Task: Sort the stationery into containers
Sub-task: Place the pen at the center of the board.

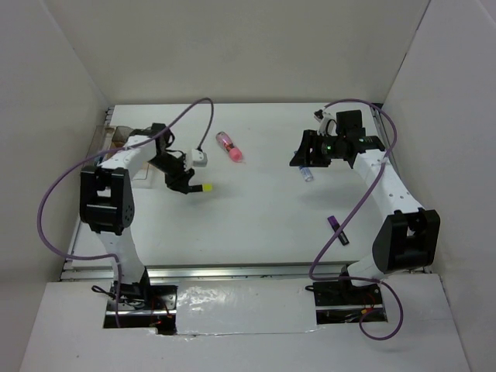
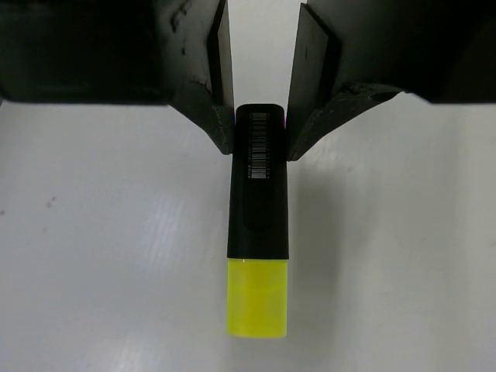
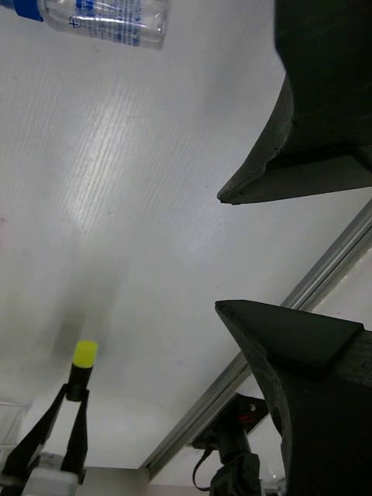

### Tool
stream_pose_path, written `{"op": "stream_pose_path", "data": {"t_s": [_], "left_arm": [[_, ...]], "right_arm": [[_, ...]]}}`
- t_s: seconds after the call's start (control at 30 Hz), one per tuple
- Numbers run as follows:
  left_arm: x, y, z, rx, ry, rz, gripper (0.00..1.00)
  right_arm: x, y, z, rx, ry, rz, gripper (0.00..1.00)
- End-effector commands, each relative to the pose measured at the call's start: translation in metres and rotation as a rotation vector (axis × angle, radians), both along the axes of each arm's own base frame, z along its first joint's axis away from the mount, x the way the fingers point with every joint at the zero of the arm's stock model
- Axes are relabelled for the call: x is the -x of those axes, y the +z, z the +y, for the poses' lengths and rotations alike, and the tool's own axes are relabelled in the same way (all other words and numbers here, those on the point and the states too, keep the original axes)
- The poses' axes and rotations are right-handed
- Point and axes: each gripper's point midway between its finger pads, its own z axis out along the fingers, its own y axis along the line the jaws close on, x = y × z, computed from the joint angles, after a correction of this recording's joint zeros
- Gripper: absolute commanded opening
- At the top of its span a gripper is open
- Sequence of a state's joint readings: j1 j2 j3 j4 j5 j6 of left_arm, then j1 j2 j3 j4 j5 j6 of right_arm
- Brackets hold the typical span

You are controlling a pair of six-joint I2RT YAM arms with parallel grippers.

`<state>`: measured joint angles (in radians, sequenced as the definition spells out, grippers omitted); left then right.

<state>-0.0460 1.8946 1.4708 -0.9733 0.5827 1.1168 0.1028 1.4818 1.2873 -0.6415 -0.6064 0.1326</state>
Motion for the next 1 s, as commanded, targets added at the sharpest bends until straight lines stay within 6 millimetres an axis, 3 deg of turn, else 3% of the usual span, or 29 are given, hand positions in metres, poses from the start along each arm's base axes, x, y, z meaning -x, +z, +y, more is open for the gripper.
{"op": "stream_pose_path", "data": {"t_s": [0.0,0.07,0.13,0.17,0.2,0.3,0.43,0.6,0.67,0.7,0.97], "left_arm": [[0.0,-0.013,-0.018,-0.009,-0.077,-0.009,0.14],[-0.004,-0.023,-0.022,-0.03,-0.074,0.008,0.17],[-0.022,-0.036,-0.018,-0.107,-0.051,-0.052,0.18],[-0.018,-0.038,-0.021,-0.107,-0.051,-0.041,0.18],[-0.031,-0.04,-0.018,-0.141,-0.037,-0.095,0.18],[-0.04,-0.048,-0.017,-0.199,-0.038,-0.141,0.22],[-0.038,-0.056,-0.023,-0.224,-0.07,-0.155,0.34],[-0.037,-0.06,-0.028,-0.244,-0.076,-0.173,0.63],[-0.036,-0.06,-0.031,-0.247,-0.079,-0.167,0.67],[-0.036,-0.059,-0.035,-0.245,-0.081,-0.169,0.75],[-0.042,-0.041,-0.061,-0.197,-0.047,-0.175,0.73]], "right_arm": [[-0.001,0.011,0.001,0.01,0.01,-0.048,0.59],[-0.001,0.011,0.001,0.012,0.009,-0.05,0.59],[0.0,0.01,0.0,0.015,0.006,-0.045,0.59],[-0.001,0.01,0.0,0.015,0.006,-0.048,0.59],[0.0,0.01,0.001,0.014,0.008,-0.047,0.59],[0.0,0.009,0.0,0.015,0.006,-0.044,0.59],[0.0,0.01,0.001,0.013,0.01,-0.046,0.6],[0.0,0.01,0.001,0.013,0.008,-0.045,0.6],[0.0,0.011,0.0,0.013,0.007,-0.048,0.6],[0.0,0.011,0.001,0.013,0.008,-0.05,0.6],[0.001,0.01,0.001,0.014,0.008,-0.045,0.6]]}}
